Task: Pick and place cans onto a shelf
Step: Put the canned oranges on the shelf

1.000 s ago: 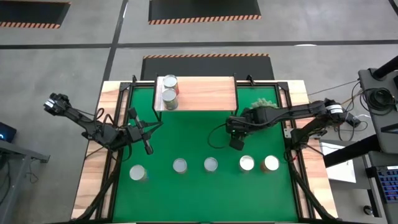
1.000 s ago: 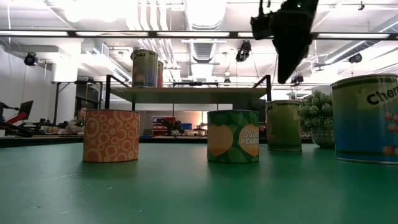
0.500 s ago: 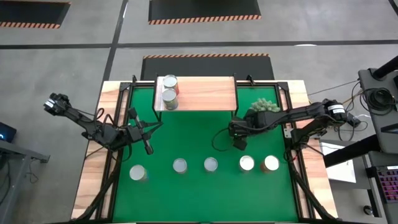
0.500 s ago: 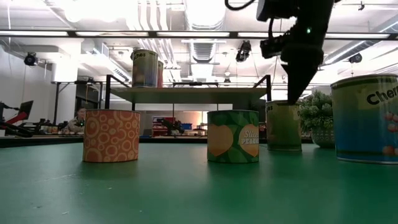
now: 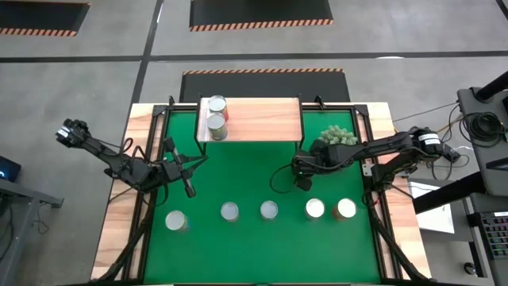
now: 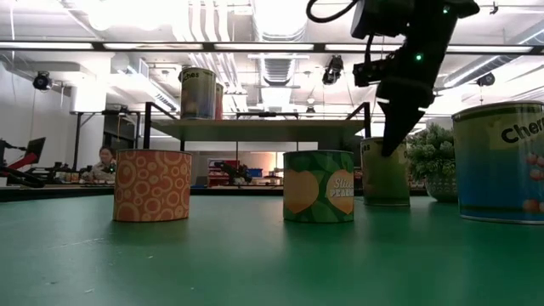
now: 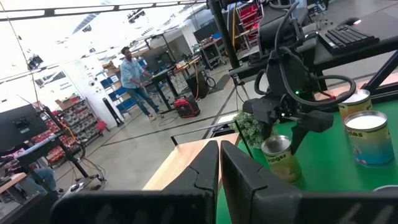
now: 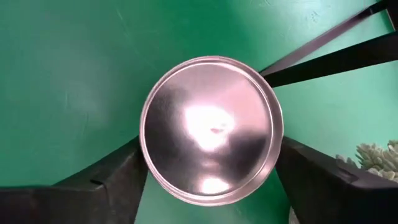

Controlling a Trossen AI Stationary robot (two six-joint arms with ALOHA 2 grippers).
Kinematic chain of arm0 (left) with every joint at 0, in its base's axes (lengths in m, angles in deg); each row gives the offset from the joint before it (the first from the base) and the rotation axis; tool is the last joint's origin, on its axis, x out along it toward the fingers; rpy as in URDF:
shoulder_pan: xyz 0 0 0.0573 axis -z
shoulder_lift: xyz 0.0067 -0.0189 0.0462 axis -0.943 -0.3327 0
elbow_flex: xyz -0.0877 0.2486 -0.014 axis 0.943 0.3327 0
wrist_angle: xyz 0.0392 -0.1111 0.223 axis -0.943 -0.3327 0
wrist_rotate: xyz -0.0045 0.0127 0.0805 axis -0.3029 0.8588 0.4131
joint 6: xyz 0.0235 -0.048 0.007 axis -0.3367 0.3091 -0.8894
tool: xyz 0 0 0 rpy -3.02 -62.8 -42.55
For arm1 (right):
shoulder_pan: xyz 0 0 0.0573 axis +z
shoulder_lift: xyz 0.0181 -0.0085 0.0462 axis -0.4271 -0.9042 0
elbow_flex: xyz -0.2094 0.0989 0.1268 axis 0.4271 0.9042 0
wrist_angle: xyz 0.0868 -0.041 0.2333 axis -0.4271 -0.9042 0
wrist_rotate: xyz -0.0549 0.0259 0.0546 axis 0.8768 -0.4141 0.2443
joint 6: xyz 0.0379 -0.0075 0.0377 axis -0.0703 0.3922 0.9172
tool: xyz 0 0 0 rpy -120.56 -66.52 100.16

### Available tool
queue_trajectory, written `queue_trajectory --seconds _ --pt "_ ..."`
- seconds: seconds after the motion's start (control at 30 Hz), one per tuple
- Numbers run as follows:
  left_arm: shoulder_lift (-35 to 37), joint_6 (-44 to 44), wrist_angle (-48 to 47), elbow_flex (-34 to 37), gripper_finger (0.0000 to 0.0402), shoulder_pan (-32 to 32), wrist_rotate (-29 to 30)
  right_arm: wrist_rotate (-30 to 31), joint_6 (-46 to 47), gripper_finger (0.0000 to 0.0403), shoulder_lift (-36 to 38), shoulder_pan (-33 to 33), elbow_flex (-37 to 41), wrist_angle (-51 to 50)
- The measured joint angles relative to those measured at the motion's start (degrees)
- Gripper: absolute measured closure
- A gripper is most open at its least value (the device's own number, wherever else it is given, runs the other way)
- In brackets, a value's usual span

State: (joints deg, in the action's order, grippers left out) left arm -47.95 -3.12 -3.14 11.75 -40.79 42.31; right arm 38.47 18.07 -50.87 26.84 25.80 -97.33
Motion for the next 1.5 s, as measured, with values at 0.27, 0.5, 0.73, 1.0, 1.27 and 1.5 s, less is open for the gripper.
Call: queue_trajectory --seconds 0.27,0.5,0.73,1.0,1.27,1.5 --pt "0.0 0.0 0.0 0.0 0.0402 0.0 0.01 -1.98 -1.38 0.0143 0.8 0.04 0.0 0.04" --pt "-0.01 0.0 0.0 0.0 0.0402 0.02 0.01 -2.09 -2.08 0.017 2.95 0.04 0.0 1.13" --pt "-0.01 0.0 0.0 0.0 0.0402 0.0 0.01 -1.46 -2.38 0.0152 5.51 0.04 0.0 1.08" --pt "0.01 0.0 0.0 0.0 0.0402 0.0 0.01 0.36 -2.34 0.0076 6.43 0.02 1.02 1.15" --pt "-0.01 0.0 0.0 0.0 0.0402 0.01 0.01 0.53 -5.43 0.0039 6.41 0.04 7.44 8.49" --pt "0.01 0.0 0.0 0.0 0.0402 0.0 0.01 0.84 -10.19 0.0039 6.41 -0.11 13.44 23.29"
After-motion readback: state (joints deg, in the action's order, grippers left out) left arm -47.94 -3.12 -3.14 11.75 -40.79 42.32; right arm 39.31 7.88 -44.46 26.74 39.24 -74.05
